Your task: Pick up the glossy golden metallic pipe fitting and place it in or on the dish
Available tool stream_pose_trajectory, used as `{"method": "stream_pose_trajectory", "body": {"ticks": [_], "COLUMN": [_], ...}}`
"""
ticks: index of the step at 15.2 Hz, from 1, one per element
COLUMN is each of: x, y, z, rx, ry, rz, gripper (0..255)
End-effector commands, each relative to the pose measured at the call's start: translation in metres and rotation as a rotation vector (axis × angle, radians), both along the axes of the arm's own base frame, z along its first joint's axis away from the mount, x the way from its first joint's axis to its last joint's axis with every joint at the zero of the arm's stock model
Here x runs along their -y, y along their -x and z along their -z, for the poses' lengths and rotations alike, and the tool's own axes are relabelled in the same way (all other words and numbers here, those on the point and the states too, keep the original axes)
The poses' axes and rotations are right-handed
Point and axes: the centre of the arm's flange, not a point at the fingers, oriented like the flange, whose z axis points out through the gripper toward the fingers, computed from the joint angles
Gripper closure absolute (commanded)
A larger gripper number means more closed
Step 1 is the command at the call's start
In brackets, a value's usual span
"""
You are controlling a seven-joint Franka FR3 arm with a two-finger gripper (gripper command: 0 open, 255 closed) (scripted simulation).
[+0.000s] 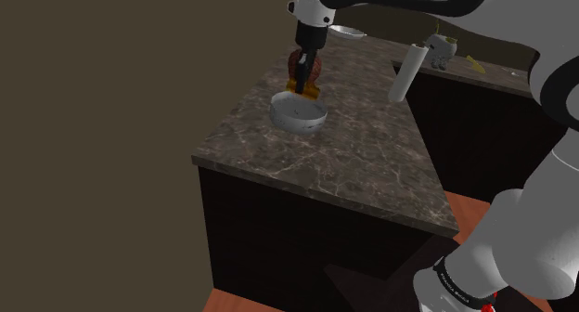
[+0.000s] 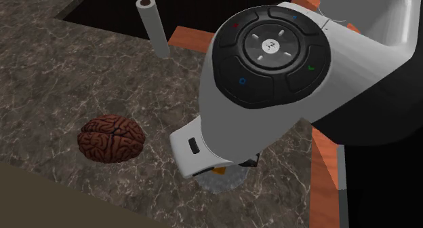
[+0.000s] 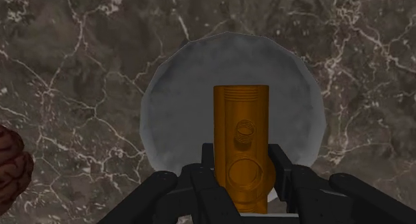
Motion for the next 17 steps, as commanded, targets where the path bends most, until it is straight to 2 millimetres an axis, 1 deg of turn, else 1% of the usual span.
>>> {"method": "stream_pose_trajectory", "body": {"ticks": [1, 4, 5, 13, 14, 17], "x": [-0.001, -0.001, -0.001, -0.001, -0.001, -0.001], "y": [0.0, 0.0, 0.0, 0.0, 0.0, 0.0], "z": [0.009, 0.025, 0.034, 0.034, 0.034, 0.034], "rx": [0.001, 0.001, 0.001, 0.001, 0.001, 0.001], "ry": [0.0, 0.0, 0.0, 0.0, 0.0, 0.0], "rz": [0.0, 0.0, 0.0, 0.0, 0.0, 0.0], "gripper": [255, 255, 255, 255, 0, 0]}}
